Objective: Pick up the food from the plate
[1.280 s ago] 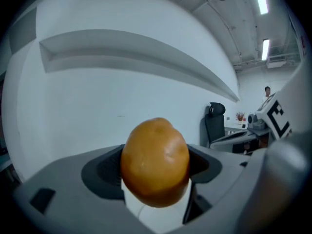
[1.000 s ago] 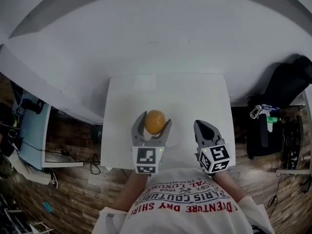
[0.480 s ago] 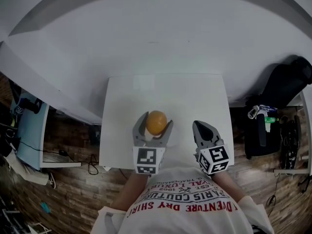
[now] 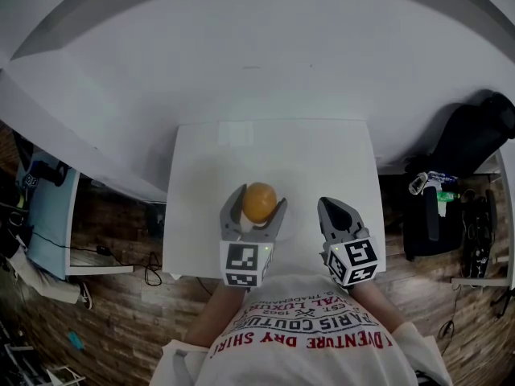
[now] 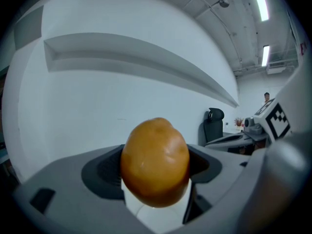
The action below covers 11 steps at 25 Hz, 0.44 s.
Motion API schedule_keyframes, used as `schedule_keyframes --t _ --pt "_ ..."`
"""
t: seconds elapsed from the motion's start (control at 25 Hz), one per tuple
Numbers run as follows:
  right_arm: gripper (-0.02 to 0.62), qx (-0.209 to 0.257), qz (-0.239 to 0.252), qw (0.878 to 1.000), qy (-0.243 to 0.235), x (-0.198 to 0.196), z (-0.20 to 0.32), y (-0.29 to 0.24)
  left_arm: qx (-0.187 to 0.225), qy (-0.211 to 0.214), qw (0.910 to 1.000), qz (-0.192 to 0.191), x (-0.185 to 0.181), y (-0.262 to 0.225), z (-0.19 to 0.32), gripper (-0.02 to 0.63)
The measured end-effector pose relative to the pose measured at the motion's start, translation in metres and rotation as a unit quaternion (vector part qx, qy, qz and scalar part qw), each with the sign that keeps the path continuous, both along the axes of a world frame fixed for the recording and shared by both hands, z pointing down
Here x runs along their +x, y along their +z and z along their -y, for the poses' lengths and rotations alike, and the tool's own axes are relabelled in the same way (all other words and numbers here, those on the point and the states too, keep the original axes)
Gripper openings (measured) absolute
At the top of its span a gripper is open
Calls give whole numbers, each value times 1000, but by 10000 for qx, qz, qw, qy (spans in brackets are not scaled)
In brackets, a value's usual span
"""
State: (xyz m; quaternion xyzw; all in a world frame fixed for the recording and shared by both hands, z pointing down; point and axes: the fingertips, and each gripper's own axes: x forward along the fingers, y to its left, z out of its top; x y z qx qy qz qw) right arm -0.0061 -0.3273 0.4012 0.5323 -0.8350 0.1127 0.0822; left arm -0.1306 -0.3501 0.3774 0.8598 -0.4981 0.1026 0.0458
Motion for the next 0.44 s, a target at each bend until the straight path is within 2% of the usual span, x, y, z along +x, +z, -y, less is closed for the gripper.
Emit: schedule_keyframes --t 0.44 --pt "12 -59 -8 10000 -19 -3 -1 4 -124 -38 9999 -52 -4 6 -4 365"
